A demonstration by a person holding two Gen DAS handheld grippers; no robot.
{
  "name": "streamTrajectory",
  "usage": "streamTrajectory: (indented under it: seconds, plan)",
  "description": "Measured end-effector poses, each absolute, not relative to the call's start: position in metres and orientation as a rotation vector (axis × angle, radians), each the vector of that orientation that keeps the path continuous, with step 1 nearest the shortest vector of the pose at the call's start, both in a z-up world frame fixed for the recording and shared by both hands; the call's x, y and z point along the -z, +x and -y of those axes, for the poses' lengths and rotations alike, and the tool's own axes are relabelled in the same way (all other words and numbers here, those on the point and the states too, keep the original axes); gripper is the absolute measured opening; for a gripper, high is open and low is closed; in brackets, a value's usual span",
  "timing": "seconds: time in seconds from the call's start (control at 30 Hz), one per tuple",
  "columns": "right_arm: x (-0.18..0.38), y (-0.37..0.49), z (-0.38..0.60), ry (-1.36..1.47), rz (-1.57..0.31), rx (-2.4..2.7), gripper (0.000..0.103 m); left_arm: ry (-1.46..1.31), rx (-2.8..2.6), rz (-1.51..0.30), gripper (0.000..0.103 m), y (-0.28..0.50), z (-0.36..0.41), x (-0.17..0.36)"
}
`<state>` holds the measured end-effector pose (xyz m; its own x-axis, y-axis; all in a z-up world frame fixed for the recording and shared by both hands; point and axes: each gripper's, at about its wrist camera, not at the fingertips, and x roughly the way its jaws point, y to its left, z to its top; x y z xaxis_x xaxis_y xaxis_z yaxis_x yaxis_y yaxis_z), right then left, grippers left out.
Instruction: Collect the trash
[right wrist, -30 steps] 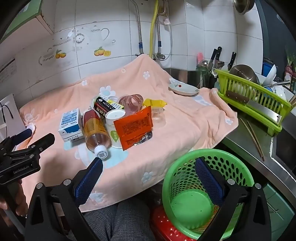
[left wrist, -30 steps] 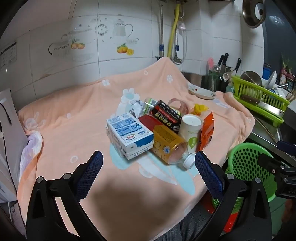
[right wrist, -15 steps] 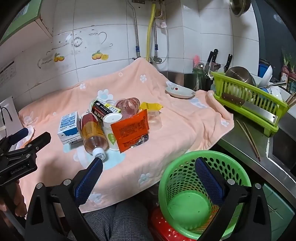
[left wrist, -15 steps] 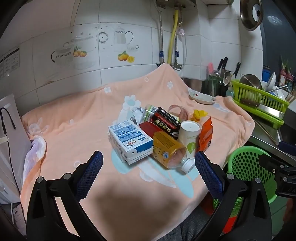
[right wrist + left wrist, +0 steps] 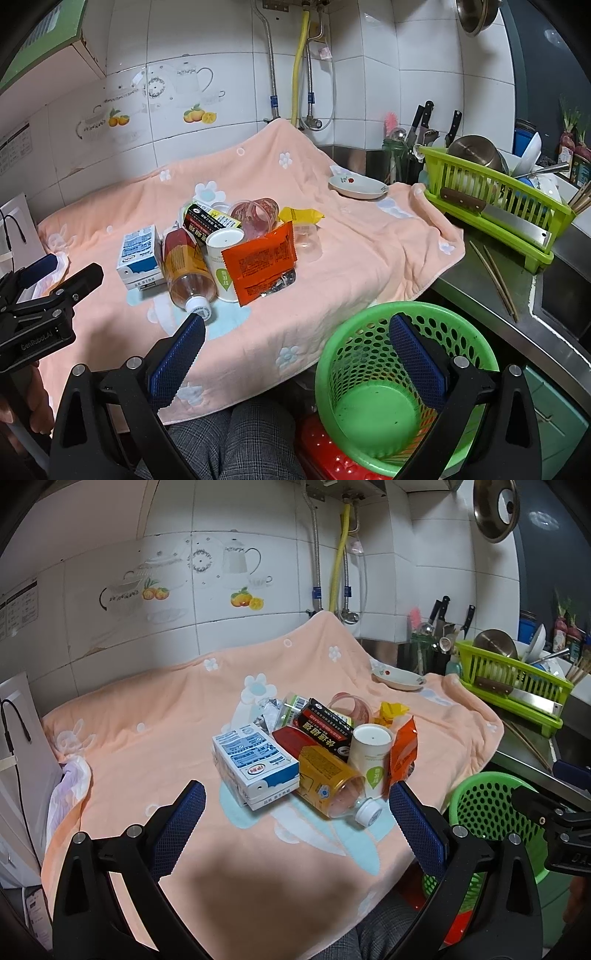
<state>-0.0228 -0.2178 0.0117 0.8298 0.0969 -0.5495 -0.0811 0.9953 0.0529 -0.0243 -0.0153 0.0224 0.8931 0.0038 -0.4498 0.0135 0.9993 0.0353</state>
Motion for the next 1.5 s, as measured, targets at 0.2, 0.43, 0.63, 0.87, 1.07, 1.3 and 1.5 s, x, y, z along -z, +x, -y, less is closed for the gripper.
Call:
streamTrajectory:
  seconds: [0.2, 0.43, 0.63, 0.87, 1.07, 1.3, 1.5]
  plan:
    - [-0.0117, -0.0255, 0.2189, 0.032, -0.579, -0.092, 0.097, 0.041, 0.006, -0.468, 0.098, -0.0252, 0.0177, -0.0224]
    - [-0.0111, -0.0261, 0.2193, 0.03, -0.577, -0.091, 0.097, 0.05, 0.011, -0.467, 0.098, -0.0255, 0.0209, -0.0216]
    - [-0.0104, -0.0259, 0.2196, 0.032, -0.578, -0.092, 0.097, 0.051, 0.013, -0.468, 0.098, -0.0258, 0.0223, -0.0212]
    - [-0.0103, -0.0258, 0.2196, 0.032, -0.577, -0.091, 0.097, 0.05, 0.016, -0.47, 0.098, -0.0258, 0.0227, -0.0207]
    - [-0.01, -0.0257, 0.2196, 0.033, -0.578, -0.091, 0.097, 0.05, 0.013, -0.476, 0.098, -0.0252, 0.0235, -0.0198]
    - [-0.0084, -0.0249, 0.2192, 0.033, -0.583, -0.092, 0.097, 0.045, 0.012, -0.486, 0.098, -0.0215, 0.0211, -0.018]
    - [-0.0052, -0.0199, 0.2178, 0.034, -0.591, -0.096, 0.097, 0.042, 0.008, -0.494, 0.098, -0.0176, 0.02, -0.0164]
